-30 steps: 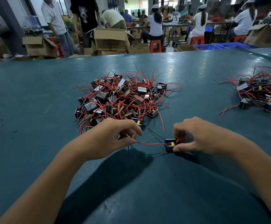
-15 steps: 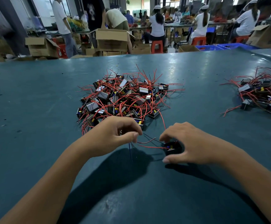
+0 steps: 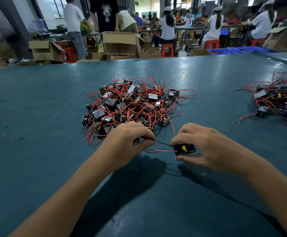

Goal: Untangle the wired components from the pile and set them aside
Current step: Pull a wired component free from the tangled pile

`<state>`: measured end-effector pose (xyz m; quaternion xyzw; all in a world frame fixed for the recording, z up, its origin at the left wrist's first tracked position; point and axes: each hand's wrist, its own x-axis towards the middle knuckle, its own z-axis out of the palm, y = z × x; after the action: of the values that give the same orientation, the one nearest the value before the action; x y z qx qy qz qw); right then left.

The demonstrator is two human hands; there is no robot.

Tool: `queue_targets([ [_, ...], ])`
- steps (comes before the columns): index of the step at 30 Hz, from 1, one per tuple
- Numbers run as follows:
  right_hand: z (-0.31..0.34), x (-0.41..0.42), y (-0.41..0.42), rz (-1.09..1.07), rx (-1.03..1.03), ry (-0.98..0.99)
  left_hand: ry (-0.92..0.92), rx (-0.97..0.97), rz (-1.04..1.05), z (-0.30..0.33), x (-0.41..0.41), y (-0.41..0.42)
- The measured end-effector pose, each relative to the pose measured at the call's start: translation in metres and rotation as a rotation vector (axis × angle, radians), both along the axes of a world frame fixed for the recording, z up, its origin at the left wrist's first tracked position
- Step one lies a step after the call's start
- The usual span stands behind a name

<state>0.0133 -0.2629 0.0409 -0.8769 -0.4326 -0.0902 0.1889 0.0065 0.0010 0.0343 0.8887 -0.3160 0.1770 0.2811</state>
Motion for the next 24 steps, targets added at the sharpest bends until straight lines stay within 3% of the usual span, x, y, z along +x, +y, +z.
queue_targets([
  [10, 0.003, 0.010, -0.016, -0.068, -0.010, 0.144, -0.060, -0.080, 0.005, 0.010, -0.001, 0.010],
  [24, -0.009, 0.019, -0.018, -0.072, -0.199, 0.244, 0.178, 0.040, -0.025, 0.004, -0.003, 0.008],
])
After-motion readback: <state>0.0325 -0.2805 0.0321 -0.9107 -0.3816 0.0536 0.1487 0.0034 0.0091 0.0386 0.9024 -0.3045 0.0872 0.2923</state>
